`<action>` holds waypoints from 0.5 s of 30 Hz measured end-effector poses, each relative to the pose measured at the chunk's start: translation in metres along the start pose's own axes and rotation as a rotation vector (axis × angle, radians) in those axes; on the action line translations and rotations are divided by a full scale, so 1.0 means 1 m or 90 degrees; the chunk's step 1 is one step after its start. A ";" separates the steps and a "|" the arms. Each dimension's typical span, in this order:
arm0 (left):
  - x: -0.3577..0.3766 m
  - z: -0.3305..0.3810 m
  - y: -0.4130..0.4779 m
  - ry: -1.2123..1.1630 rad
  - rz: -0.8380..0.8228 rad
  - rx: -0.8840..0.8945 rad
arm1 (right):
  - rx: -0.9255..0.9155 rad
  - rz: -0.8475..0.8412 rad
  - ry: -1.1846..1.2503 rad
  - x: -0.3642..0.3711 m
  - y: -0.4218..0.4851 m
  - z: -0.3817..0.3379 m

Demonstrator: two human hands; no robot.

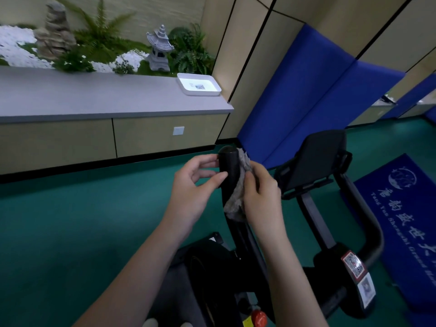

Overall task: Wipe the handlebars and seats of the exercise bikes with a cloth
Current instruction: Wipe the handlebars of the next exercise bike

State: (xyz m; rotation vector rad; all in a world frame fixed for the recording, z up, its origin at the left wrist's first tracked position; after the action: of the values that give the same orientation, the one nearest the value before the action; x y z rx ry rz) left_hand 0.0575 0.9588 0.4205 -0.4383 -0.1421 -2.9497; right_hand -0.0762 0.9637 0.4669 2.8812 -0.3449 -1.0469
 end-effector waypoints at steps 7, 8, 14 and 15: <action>0.003 0.001 0.001 -0.020 -0.009 -0.005 | 0.064 0.009 0.113 0.005 0.021 -0.003; 0.003 0.001 0.001 -0.020 -0.012 -0.005 | 0.069 -0.022 0.114 0.008 0.024 -0.002; 0.000 0.004 0.001 -0.023 -0.024 0.005 | 0.113 -0.106 0.080 0.012 0.010 0.018; 0.000 0.003 0.001 -0.021 -0.028 0.004 | 0.115 -0.113 0.066 0.011 0.005 0.021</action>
State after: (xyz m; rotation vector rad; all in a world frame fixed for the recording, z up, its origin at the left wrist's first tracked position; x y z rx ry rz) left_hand 0.0588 0.9580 0.4237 -0.4894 -0.1661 -2.9855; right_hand -0.0828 0.9573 0.4447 3.1635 -0.1900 -0.9295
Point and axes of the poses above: each hand's wrist, its own y-axis towards the middle knuckle, its own x-axis out of the palm, z = x × y, the point moved 6 cm from there along y, towards the middle knuckle, and after that the axes turned 3 degrees about x, right-handed, at the moved point
